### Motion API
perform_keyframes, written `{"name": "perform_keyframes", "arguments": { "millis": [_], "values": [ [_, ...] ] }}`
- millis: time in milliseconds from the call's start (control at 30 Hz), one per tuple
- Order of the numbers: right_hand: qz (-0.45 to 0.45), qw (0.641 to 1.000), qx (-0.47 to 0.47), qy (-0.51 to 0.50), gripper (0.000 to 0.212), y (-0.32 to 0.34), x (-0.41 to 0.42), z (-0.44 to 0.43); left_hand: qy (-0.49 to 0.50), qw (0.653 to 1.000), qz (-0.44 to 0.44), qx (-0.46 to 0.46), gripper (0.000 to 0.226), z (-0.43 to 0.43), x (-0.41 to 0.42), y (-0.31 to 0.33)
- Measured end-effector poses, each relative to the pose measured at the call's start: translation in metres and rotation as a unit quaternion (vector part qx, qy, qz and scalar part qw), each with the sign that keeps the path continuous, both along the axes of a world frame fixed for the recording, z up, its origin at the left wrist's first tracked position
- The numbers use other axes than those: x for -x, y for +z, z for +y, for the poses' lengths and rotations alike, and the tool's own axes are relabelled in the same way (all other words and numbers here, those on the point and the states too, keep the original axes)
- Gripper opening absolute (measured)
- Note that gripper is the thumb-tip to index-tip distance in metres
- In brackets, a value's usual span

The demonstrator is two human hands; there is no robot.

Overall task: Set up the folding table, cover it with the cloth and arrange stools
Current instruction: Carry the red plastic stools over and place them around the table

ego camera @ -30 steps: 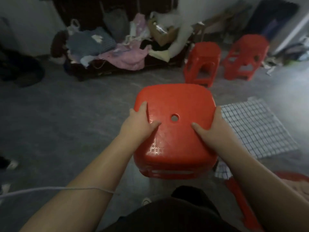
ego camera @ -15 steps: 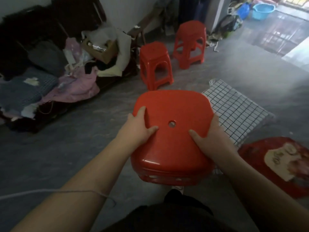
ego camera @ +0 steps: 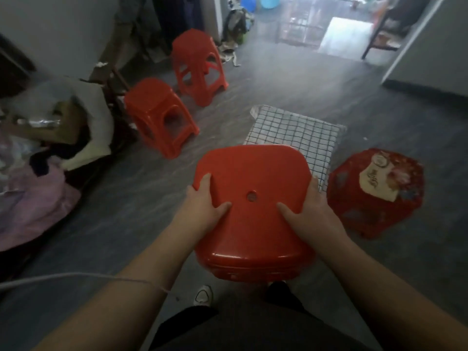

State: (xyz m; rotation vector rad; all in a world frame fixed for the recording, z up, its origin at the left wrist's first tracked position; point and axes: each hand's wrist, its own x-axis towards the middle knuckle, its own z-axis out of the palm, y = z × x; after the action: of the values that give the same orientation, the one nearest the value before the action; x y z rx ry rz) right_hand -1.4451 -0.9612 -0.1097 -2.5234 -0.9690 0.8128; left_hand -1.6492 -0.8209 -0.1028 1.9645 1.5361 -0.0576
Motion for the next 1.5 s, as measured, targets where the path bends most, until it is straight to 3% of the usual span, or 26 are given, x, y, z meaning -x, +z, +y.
{"name": "perform_keyframes", "arguments": {
  "millis": [333,633,833,1233,1500],
  "values": [
    [0.004,0.981,-0.019,-0.195,0.113,-0.002,0.129,-0.054,-0.207,0.978,-0.013,-0.016,0.096,0.008,0.065,-0.02],
    [0.03,0.967,-0.013,-0.253,0.112,-0.059,0.163,-0.092,-0.241,0.97,0.001,0.028,0.094,-0.025,0.084,-0.082],
    [0.072,0.959,-0.01,-0.274,0.111,-0.159,0.155,-0.106,-0.231,0.972,0.024,0.033,0.091,-0.04,0.077,-0.17],
    [0.086,0.946,-0.025,-0.311,0.112,-0.431,0.146,-0.114,-0.202,0.976,0.044,0.062,0.094,-0.052,0.068,-0.427],
    [0.093,0.948,-0.029,-0.302,0.111,-0.498,0.145,-0.112,-0.19,0.981,0.022,0.032,0.092,-0.054,0.072,-0.491]
  ]
}}
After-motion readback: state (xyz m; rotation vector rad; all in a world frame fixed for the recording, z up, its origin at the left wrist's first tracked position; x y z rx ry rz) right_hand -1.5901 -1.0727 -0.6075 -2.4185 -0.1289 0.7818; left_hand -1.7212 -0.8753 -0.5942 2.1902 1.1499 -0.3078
